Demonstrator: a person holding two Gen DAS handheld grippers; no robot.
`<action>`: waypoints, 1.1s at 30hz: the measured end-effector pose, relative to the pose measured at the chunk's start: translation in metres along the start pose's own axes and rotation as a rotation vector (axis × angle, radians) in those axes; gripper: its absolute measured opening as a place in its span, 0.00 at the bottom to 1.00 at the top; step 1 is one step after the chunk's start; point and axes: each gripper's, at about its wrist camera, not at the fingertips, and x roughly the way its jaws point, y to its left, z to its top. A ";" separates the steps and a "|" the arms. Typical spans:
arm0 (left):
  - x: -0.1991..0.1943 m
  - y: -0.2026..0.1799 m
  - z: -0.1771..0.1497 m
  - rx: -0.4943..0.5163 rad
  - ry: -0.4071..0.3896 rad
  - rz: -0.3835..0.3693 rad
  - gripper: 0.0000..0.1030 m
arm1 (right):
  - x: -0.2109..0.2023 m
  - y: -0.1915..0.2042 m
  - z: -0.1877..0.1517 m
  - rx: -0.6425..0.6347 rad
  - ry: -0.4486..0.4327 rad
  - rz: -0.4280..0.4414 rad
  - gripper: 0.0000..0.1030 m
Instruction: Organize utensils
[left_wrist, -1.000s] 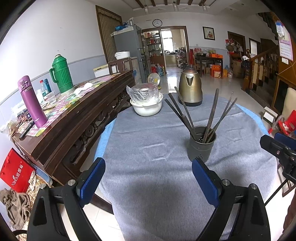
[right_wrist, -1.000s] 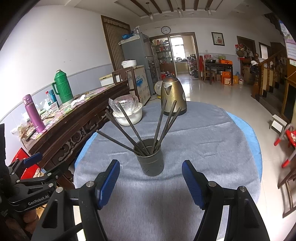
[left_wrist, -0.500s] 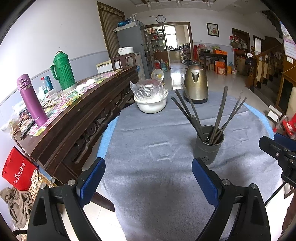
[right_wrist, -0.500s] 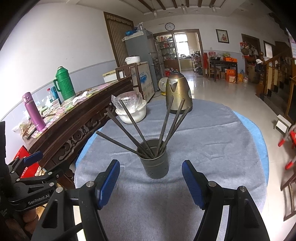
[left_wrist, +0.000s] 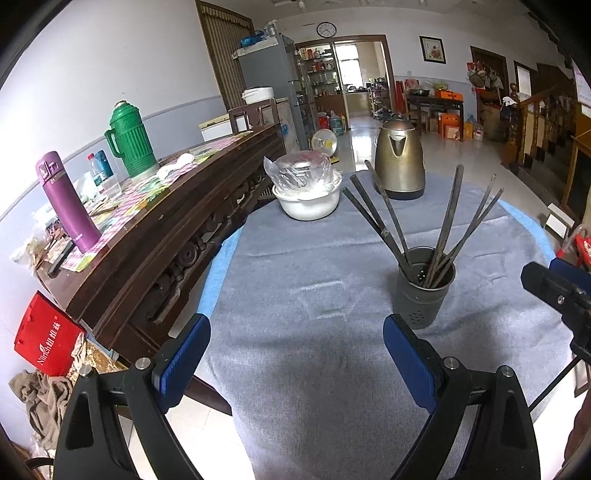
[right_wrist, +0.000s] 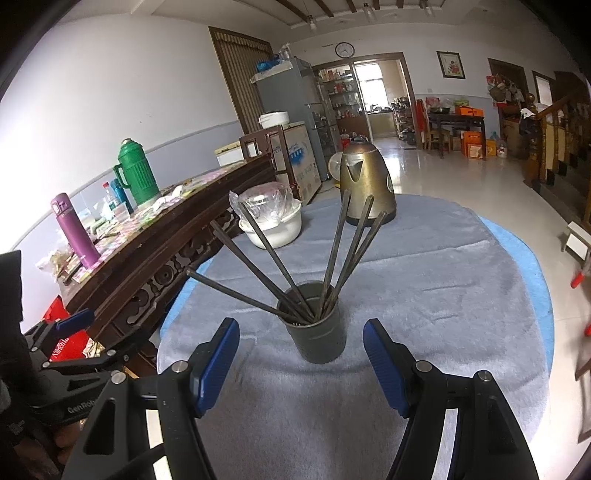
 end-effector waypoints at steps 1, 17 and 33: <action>-0.001 0.000 0.000 -0.001 -0.003 0.003 0.92 | -0.003 0.001 0.001 -0.008 -0.012 -0.001 0.71; -0.010 -0.006 0.000 -0.002 -0.012 0.004 0.92 | -0.016 0.007 0.001 -0.063 -0.062 -0.012 0.71; -0.006 0.007 0.003 -0.019 -0.025 -0.029 0.92 | -0.011 0.024 0.003 -0.100 -0.065 -0.040 0.71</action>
